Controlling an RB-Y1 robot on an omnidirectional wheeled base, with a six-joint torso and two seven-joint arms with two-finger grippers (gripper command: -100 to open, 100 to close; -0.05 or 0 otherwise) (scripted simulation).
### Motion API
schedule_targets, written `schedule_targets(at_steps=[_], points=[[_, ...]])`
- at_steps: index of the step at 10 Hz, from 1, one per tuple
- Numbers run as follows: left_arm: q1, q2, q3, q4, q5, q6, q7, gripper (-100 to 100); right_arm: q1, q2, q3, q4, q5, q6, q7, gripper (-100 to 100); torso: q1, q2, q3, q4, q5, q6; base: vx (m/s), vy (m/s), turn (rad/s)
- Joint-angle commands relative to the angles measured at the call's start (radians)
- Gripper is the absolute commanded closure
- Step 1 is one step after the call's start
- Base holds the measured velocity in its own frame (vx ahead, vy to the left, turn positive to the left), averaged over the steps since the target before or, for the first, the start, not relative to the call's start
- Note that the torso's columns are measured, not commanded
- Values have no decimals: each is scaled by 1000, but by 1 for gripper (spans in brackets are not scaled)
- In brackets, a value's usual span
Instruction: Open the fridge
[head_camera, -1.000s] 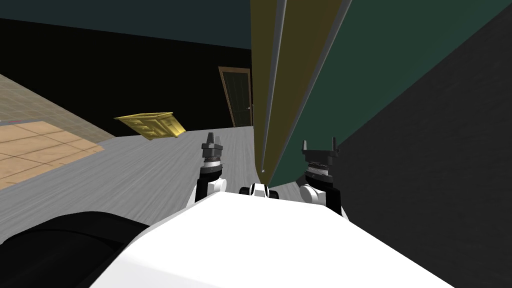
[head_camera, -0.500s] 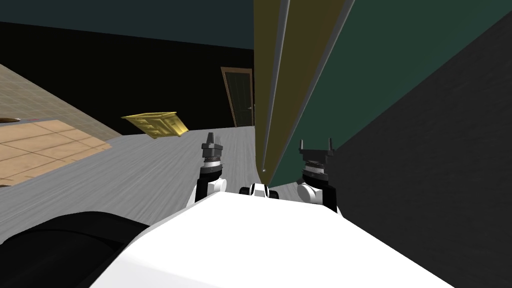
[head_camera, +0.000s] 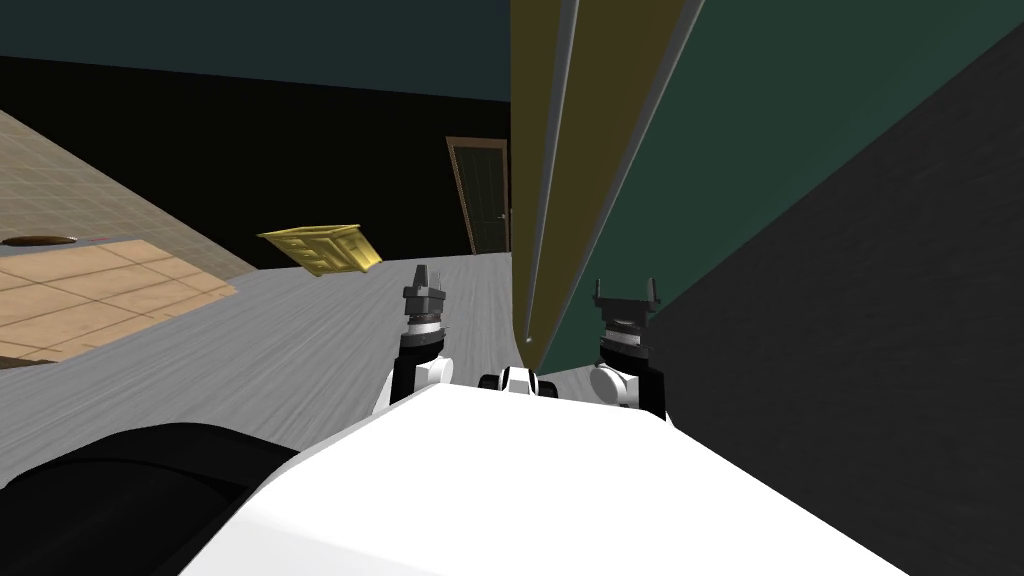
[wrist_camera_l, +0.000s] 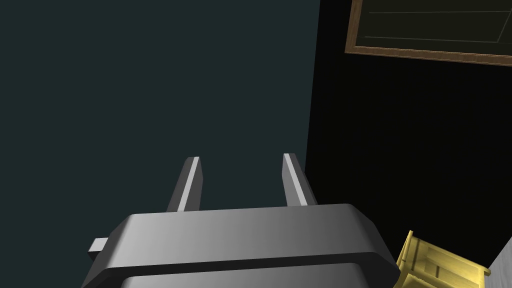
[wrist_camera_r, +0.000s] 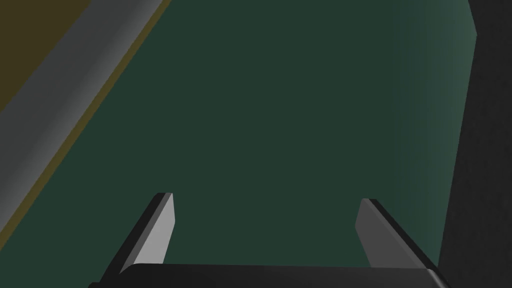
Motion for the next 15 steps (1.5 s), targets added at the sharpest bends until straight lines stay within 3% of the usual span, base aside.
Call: schedule_targets(at_steps=[1,15], points=[[0,0,0,0,0,0,0,0,-11,0,24,14,-37,-2,-62,-100,1,0,0,0,0,-1,-16,-3,33],[0,0,0,0,0,0,0,0,-87,-6,152,121,-283,-6,-423,-100,8,-9,-6,-5,2,-7,-19,-1,47]])
